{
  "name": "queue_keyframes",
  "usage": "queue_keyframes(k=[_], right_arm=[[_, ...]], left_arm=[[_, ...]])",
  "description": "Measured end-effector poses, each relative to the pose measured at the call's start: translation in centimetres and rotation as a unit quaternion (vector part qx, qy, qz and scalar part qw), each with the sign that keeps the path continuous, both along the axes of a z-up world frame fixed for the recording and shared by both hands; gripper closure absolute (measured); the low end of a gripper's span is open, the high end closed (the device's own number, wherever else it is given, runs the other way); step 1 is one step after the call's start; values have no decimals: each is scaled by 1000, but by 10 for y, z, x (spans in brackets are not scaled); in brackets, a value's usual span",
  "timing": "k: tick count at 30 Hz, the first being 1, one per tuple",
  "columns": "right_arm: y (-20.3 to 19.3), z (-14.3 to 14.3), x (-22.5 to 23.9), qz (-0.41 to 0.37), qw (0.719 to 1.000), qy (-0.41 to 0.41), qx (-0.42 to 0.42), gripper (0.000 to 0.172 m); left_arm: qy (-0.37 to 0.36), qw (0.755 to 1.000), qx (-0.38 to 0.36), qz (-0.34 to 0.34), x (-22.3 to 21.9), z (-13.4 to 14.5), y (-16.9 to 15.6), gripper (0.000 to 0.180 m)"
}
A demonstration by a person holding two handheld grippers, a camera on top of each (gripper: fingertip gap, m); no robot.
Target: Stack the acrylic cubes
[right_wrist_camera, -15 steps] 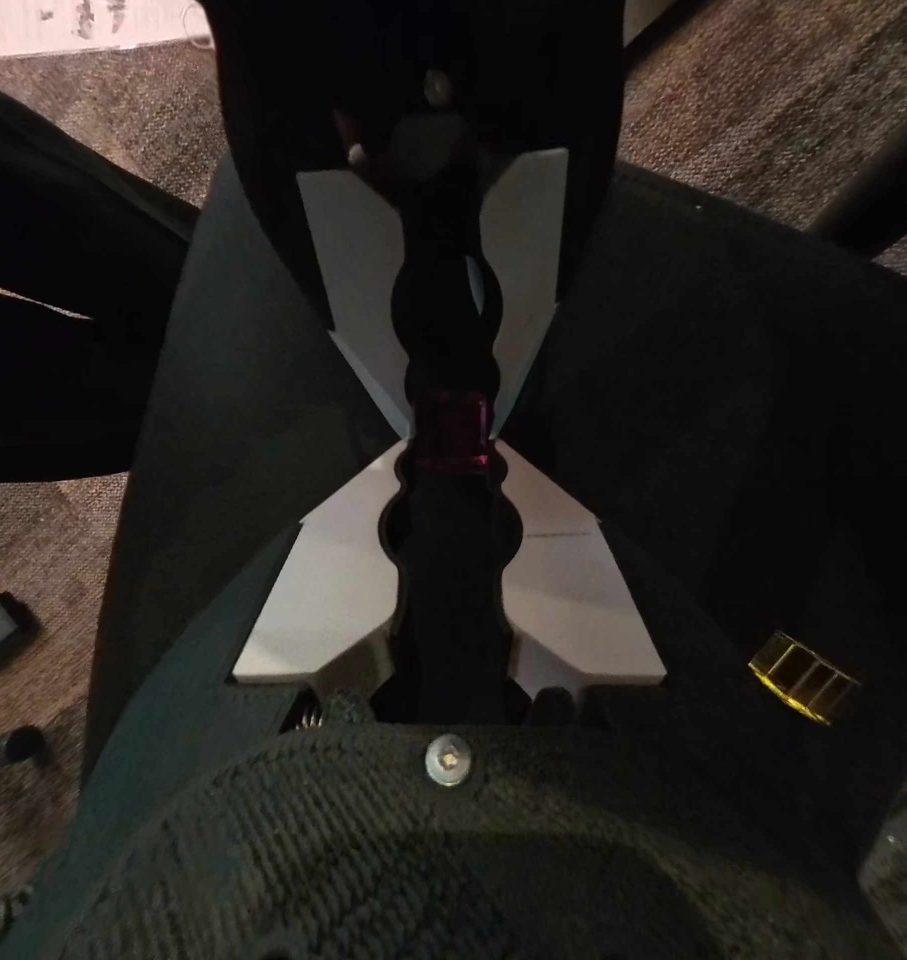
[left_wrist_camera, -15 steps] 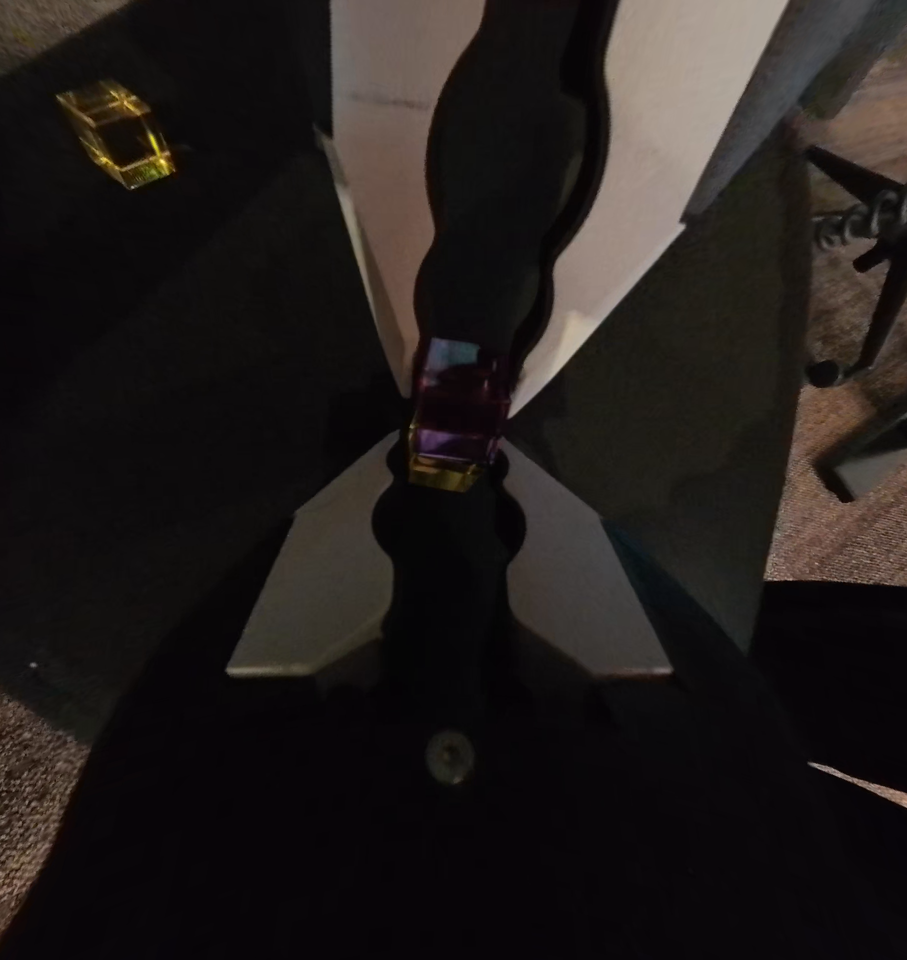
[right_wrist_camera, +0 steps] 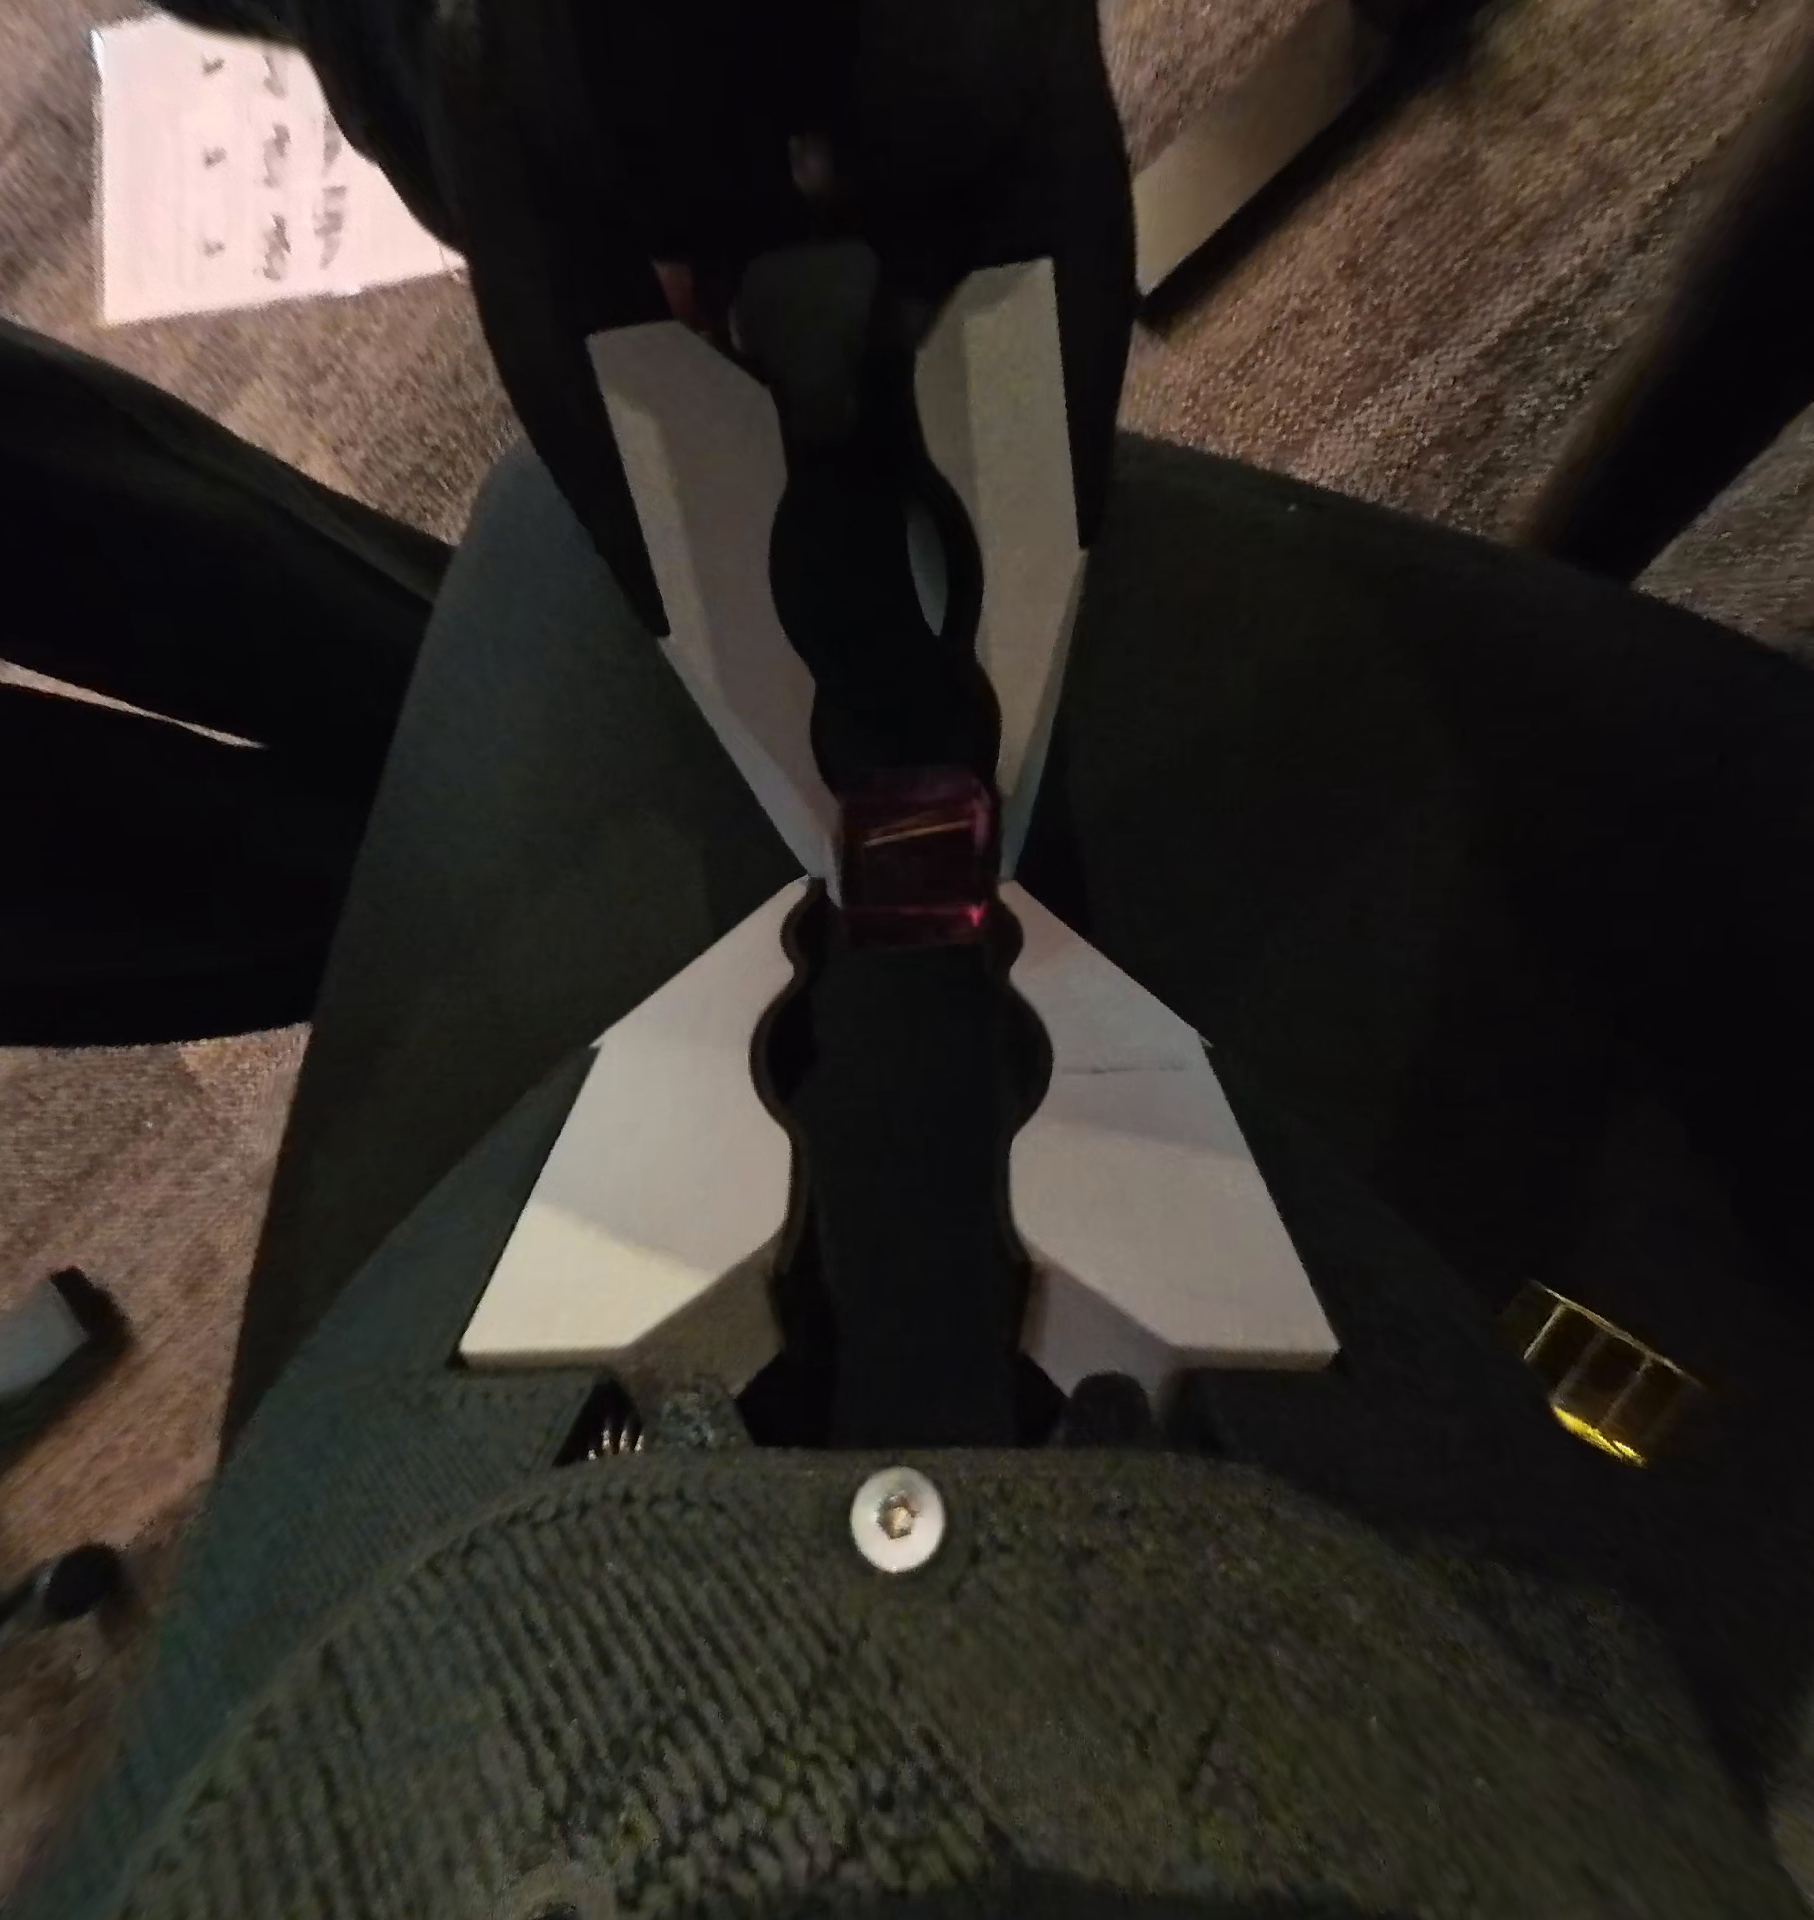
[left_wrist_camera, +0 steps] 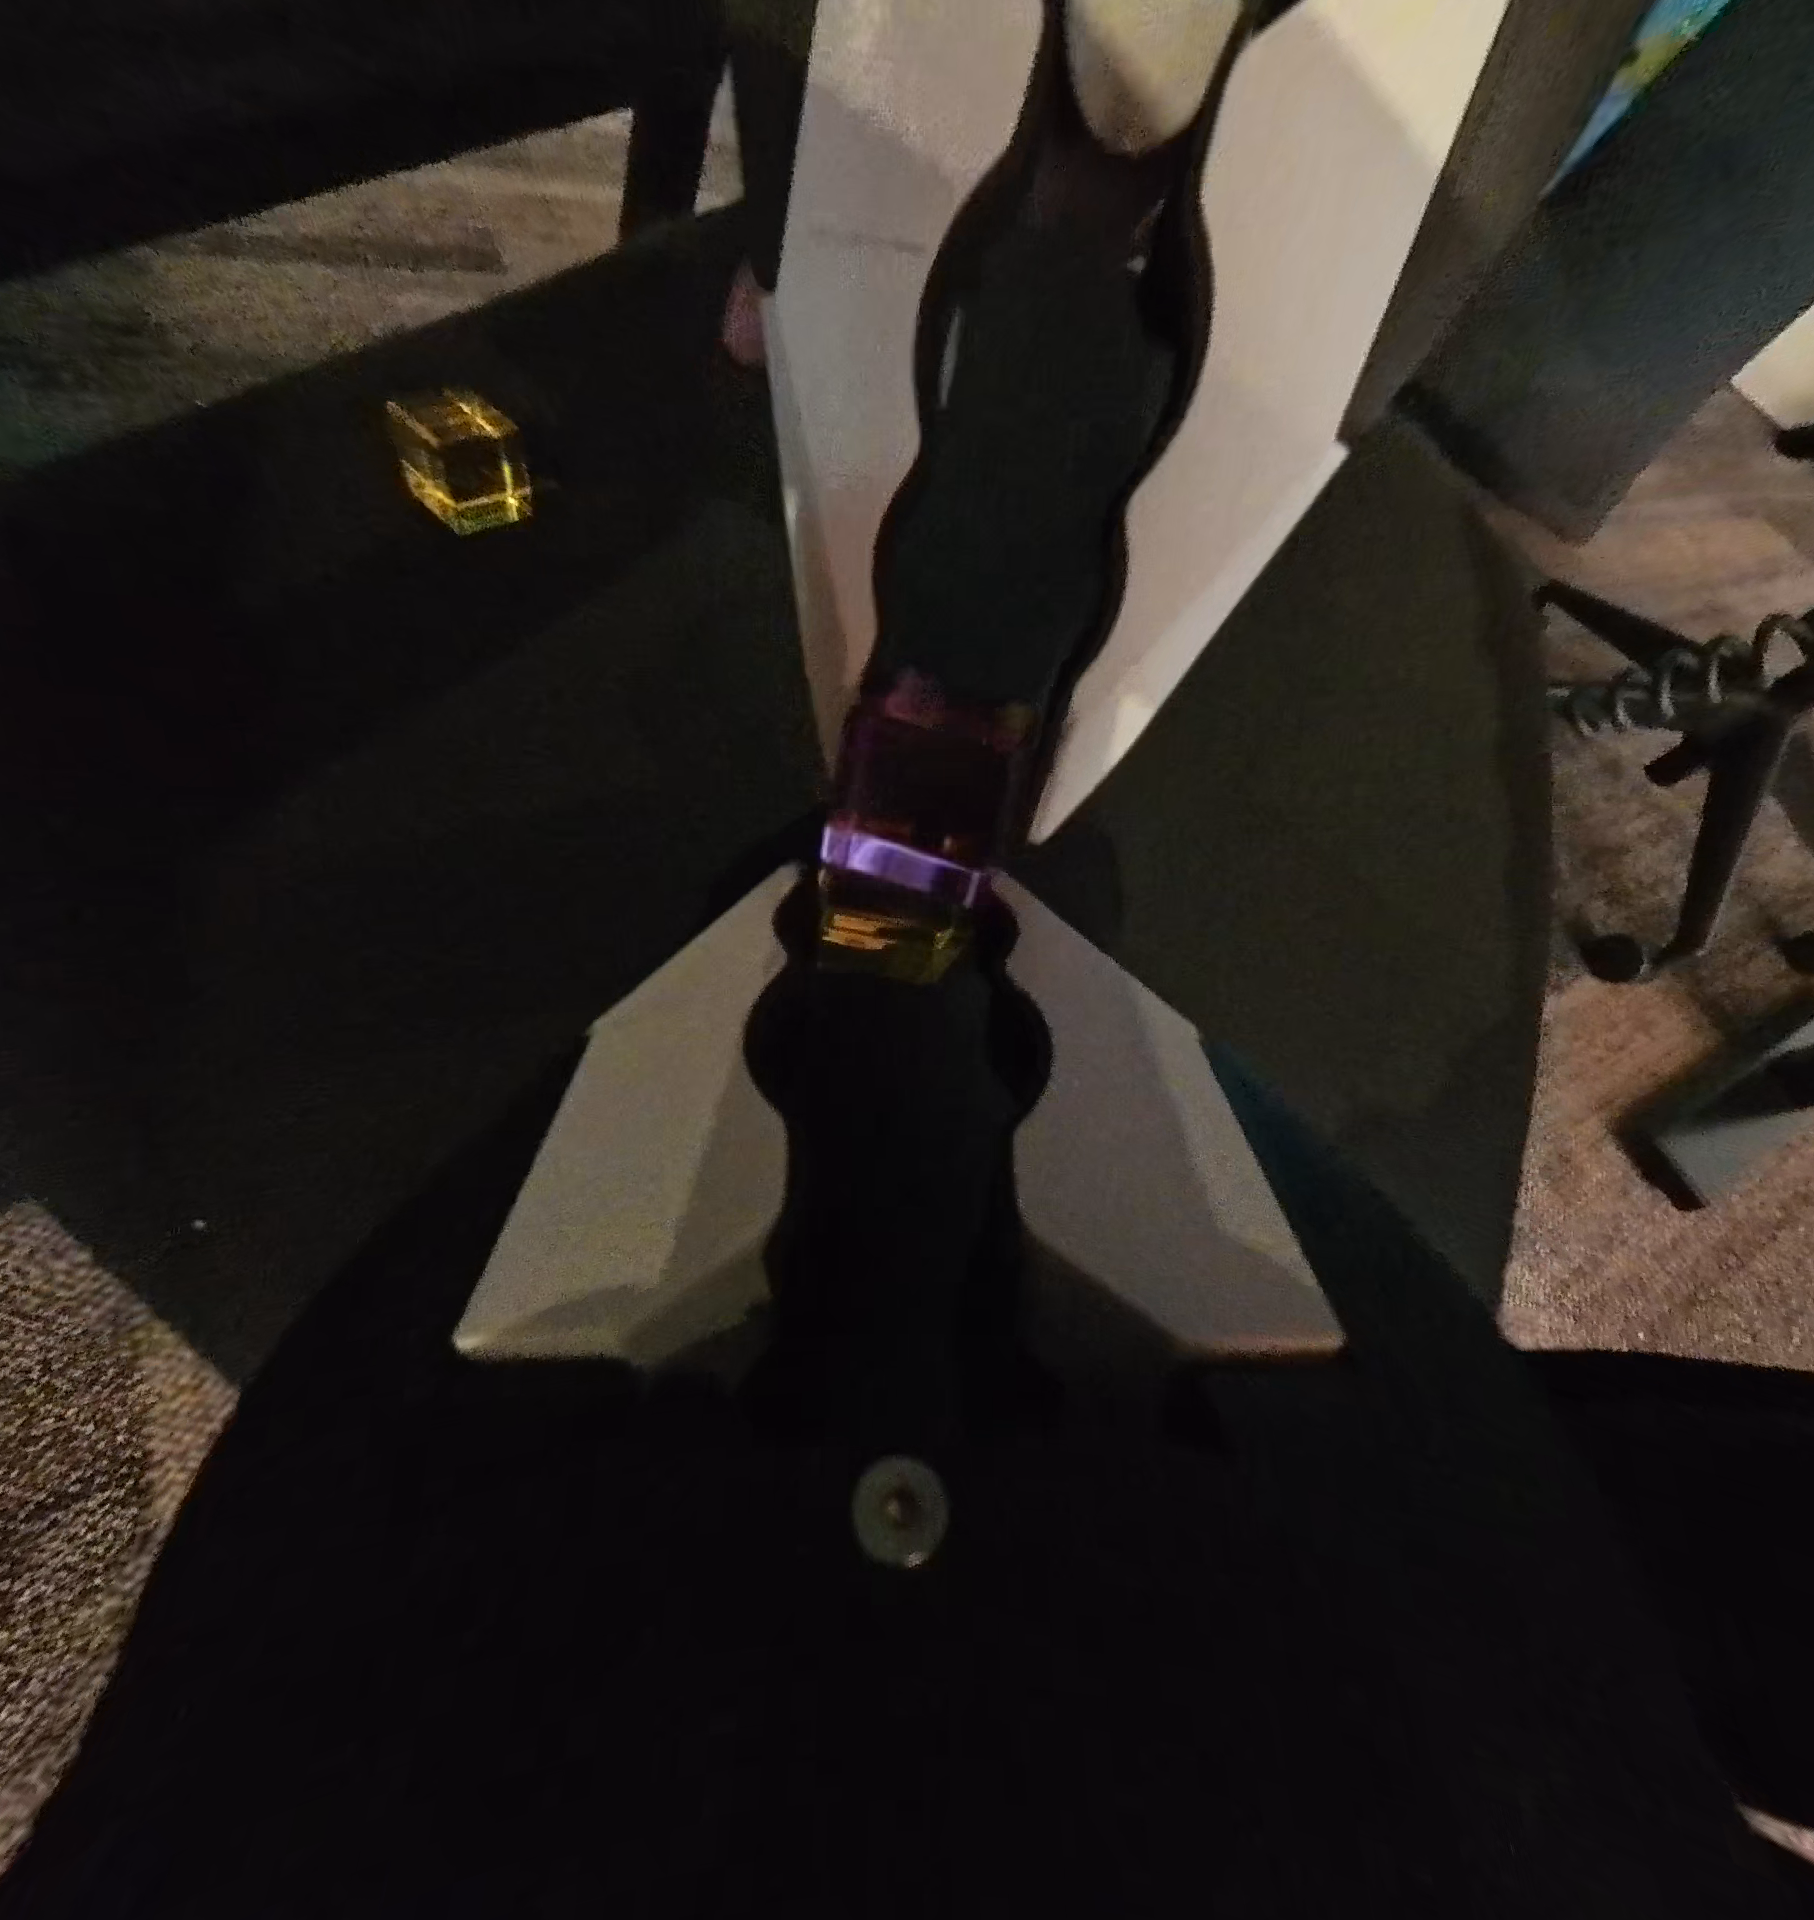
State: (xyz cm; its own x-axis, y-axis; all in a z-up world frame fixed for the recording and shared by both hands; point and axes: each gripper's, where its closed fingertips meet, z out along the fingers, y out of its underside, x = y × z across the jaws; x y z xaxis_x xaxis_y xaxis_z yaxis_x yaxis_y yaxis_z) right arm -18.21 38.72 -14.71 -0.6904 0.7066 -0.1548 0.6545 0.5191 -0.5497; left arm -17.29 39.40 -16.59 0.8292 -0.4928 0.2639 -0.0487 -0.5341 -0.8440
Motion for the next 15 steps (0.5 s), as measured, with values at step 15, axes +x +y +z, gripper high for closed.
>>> queue_keyframes(k=[15], right_arm=[[4, 23, 13, 81, 994, -30, 73, 145]], left_arm=[[-36, 999, 32, -4, 18, 23, 0, 152]])
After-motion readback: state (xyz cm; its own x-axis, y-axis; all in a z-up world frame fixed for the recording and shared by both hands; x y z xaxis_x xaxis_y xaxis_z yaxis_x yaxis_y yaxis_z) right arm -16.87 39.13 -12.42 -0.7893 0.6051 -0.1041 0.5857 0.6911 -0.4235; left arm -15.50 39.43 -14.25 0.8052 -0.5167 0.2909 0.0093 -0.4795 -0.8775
